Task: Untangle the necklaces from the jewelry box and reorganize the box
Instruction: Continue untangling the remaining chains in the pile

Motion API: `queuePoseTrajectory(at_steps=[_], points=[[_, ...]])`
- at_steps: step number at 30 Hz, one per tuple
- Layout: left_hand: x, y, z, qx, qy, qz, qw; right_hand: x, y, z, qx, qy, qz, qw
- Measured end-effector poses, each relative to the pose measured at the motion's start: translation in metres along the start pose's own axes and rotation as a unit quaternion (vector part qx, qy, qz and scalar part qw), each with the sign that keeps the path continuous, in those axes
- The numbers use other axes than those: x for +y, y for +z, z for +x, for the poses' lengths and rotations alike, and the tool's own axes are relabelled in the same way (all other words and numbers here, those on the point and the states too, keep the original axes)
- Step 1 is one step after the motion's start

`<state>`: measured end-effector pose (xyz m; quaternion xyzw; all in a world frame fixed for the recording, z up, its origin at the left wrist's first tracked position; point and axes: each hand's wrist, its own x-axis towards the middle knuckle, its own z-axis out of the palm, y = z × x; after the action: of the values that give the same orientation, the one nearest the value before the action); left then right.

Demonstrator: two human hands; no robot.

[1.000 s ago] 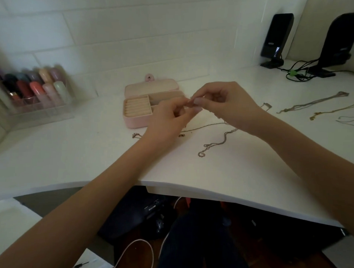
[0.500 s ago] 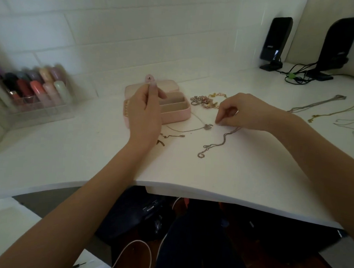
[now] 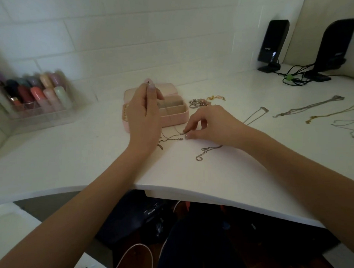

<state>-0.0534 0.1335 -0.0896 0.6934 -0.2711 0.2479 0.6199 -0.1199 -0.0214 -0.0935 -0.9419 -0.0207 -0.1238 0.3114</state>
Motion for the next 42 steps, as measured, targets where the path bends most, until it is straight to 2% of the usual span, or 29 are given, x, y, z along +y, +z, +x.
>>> queuePoseTrajectory(at_steps=[3,6,10,16,18,22,24,28,32,35,38,42], points=[[-0.006,-0.003,0.004,0.035,-0.031,0.033,0.998,0.006,-0.007,-0.001,0.03,0.004,-0.003,1.0],[-0.011,-0.005,0.007,0.034,-0.087,0.04,0.995,0.014,-0.025,0.001,0.132,0.064,0.114,0.983],[-0.006,-0.003,0.003,-0.023,-0.117,0.041,0.992,0.016,-0.044,-0.002,0.237,0.126,0.323,0.907],[-0.01,-0.002,-0.004,-0.128,-0.114,0.151,0.973,0.02,-0.057,-0.002,0.318,0.179,0.433,0.825],[-0.01,-0.003,-0.004,-0.125,-0.117,0.208,0.963,0.023,-0.062,-0.002,0.341,0.187,0.432,0.814],[-0.008,-0.005,-0.004,-0.078,-0.121,0.265,0.953,0.033,-0.068,-0.004,0.382,0.178,0.379,0.824],[-0.008,-0.006,-0.003,-0.07,-0.121,0.293,0.946,0.037,-0.073,-0.006,0.409,0.175,0.381,0.811],[-0.006,-0.006,-0.004,-0.066,-0.095,0.335,0.935,0.044,-0.081,-0.009,0.411,0.169,0.358,0.821],[-0.006,-0.01,-0.004,-0.055,-0.079,0.38,0.92,0.055,-0.091,-0.011,0.464,0.202,0.333,0.796],[-0.008,-0.011,-0.003,-0.057,-0.081,0.404,0.91,0.062,-0.095,-0.014,0.469,0.223,0.325,0.791],[-0.009,-0.011,-0.001,-0.072,-0.055,0.451,0.888,0.068,-0.097,-0.014,0.485,0.224,0.299,0.791],[-0.01,-0.016,0.003,-0.094,-0.009,0.53,0.843,0.075,-0.1,-0.017,0.508,0.242,0.286,0.775]])
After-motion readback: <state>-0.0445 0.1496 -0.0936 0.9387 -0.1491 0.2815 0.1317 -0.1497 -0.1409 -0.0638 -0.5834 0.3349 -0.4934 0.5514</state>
